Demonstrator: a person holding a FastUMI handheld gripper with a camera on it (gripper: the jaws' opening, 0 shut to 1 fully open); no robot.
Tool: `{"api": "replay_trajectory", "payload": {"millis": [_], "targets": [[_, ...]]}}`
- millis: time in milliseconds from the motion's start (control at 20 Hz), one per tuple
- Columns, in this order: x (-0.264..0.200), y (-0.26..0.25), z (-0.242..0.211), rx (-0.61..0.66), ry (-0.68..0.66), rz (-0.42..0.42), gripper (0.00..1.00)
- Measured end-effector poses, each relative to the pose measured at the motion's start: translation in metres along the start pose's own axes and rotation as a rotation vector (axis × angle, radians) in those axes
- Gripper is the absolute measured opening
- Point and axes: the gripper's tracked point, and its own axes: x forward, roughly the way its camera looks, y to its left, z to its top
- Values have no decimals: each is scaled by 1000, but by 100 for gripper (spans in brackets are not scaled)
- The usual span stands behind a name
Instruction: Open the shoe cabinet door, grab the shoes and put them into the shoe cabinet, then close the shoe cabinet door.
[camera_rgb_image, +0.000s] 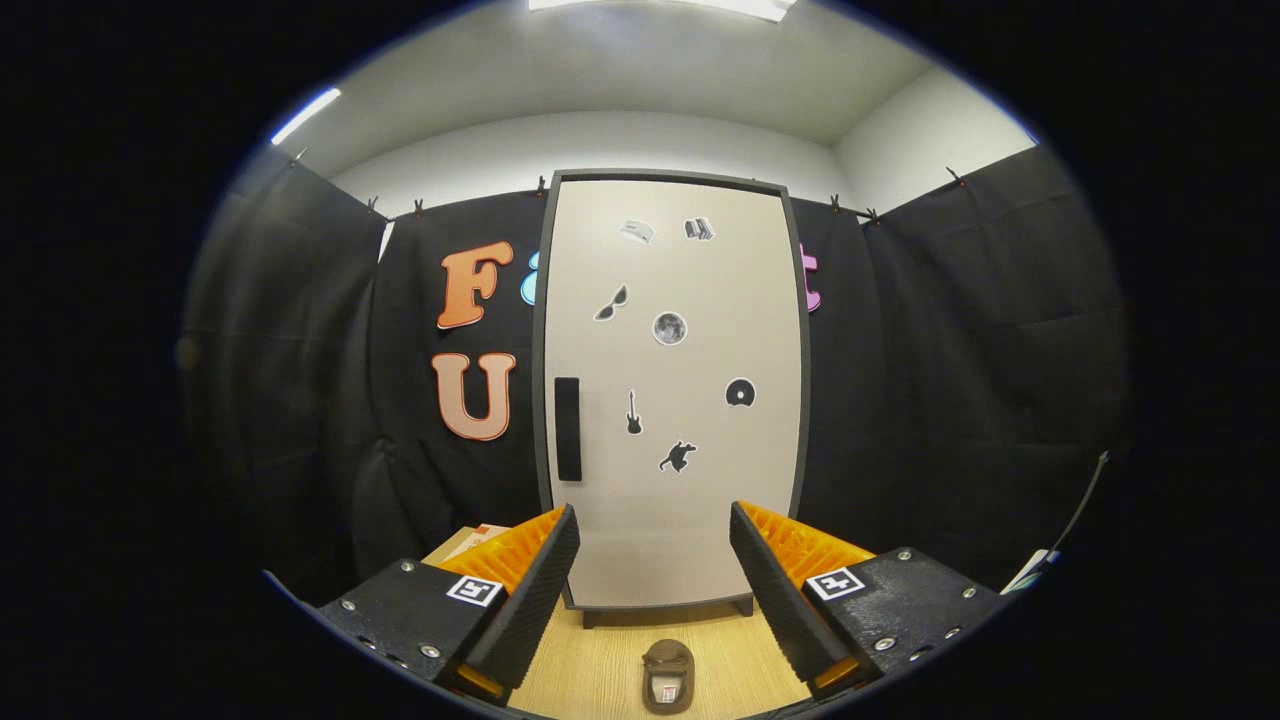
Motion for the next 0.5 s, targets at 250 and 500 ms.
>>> {"api": "replay_trajectory", "payload": {"millis": [250, 500], "targets": [[5, 1, -4, 3, 13, -3, 95], [11, 4, -6, 2, 21, 2, 95]]}}
